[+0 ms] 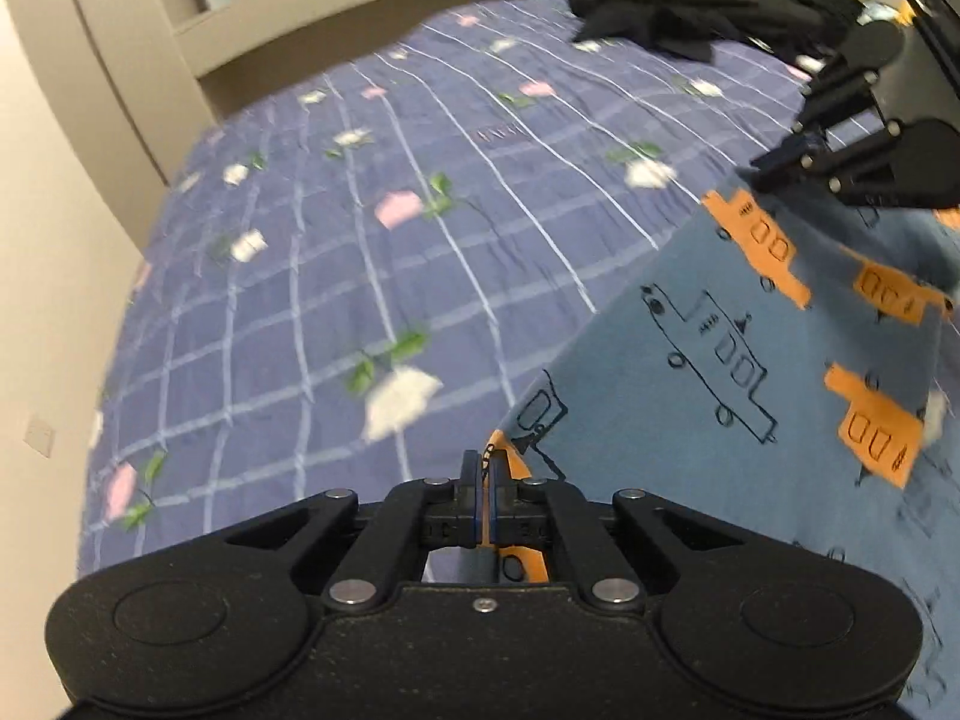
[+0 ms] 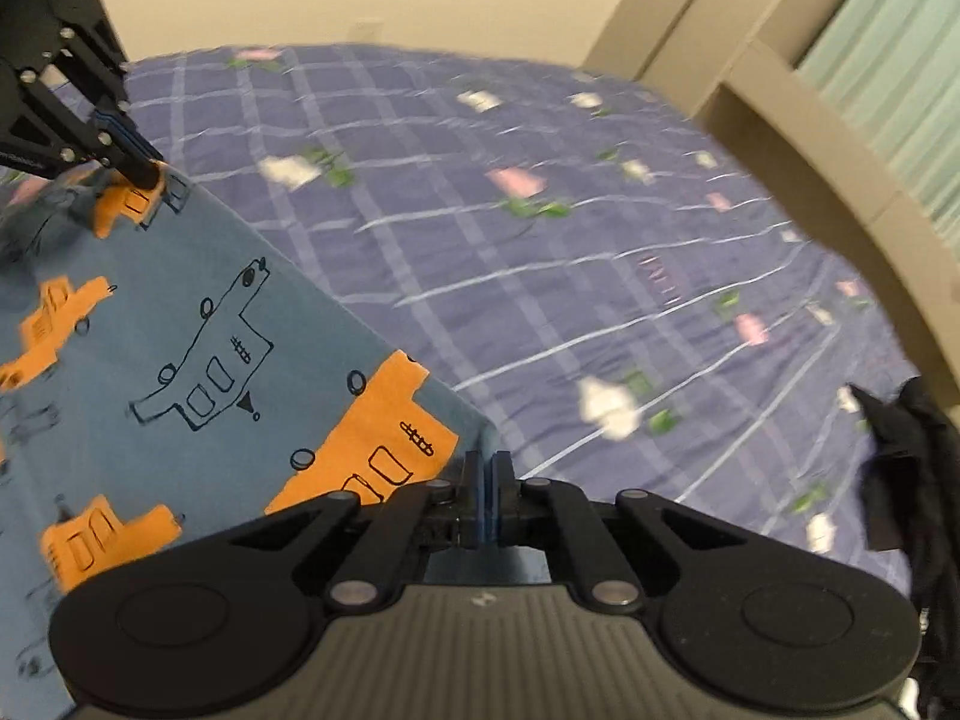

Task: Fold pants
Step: 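Close both tools on the pants and lift them off the quilt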

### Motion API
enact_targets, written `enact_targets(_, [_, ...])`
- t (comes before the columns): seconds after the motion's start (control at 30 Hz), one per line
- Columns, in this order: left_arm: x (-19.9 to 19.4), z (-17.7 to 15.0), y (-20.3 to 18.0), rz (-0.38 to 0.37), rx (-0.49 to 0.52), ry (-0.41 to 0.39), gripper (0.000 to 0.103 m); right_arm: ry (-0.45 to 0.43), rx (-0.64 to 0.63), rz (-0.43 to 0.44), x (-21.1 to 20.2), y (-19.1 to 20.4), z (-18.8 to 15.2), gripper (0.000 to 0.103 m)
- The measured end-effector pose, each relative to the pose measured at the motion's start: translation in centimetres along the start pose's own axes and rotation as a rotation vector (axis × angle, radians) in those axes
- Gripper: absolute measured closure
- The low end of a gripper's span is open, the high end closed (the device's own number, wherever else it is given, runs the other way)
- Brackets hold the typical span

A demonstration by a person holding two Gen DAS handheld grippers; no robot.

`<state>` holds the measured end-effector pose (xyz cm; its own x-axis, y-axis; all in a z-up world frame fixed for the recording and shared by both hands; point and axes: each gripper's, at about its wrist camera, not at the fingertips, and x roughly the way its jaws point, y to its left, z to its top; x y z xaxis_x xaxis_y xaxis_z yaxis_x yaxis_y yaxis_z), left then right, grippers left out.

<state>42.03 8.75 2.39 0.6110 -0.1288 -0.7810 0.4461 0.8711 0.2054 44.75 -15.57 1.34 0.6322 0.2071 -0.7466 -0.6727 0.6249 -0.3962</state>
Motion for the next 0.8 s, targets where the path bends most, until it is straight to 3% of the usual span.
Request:
enact_targets(0.27, [2.6, 0.3, 0.3, 0.017, -0.004, 0.034, 0.103, 0.016, 0.007, -0.025, 2.6, -0.8, 1.4, 0.101])
enact_targets(0.43, [1.7, 0.0, 0.5, 0.006, -0.044, 0.005, 0.103, 0.005, 0.022, -0.018, 2.5, -0.4, 0.8, 0.101])
enact_targets(0.8, [-7.1, -1.5, -2.6, 0.026, -0.052, -0.173, 0.103, -0.185, 0.111, -0.099, -7.3, 0.7, -2.0, 0.101])
